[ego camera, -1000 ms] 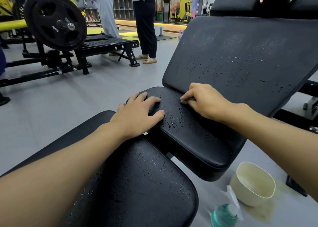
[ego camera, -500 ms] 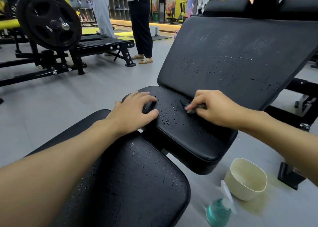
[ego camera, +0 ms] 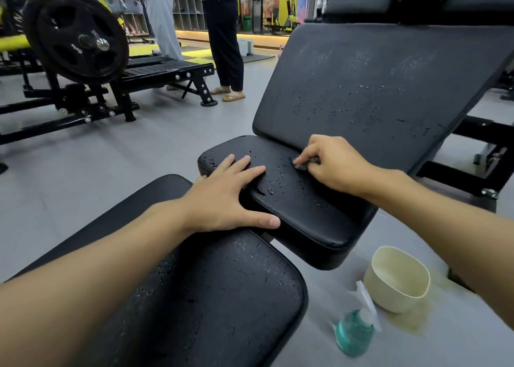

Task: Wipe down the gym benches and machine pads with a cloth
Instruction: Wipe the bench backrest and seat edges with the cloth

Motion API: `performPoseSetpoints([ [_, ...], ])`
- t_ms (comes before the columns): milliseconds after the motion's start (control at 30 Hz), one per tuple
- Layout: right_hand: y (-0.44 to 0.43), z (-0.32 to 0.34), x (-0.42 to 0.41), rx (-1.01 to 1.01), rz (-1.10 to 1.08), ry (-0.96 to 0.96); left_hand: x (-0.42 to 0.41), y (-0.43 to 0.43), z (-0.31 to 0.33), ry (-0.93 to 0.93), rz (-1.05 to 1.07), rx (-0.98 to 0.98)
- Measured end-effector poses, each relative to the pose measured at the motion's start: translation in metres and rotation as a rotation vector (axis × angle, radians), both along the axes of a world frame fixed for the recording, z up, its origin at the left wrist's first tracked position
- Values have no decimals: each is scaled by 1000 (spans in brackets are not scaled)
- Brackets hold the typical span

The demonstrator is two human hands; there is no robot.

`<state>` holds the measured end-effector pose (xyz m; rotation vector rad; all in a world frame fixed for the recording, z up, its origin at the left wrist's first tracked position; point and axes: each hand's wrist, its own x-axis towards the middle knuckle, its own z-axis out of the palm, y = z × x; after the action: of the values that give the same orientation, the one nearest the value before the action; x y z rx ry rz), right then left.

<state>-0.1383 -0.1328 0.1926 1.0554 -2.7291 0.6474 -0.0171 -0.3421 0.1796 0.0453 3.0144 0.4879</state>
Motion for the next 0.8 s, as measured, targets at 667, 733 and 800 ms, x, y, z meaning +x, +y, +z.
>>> performPoseSetpoints([
  [667, 5, -1, 28, -32, 122, -39, 2, 1, -2, 21, 13, -44],
  [733, 23, -1, 47, -41, 214, -77, 2, 1, -4, 24, 14, -38],
  [800, 21, 0, 50, -39, 256, -75, 2, 1, -3, 26, 18, -36],
])
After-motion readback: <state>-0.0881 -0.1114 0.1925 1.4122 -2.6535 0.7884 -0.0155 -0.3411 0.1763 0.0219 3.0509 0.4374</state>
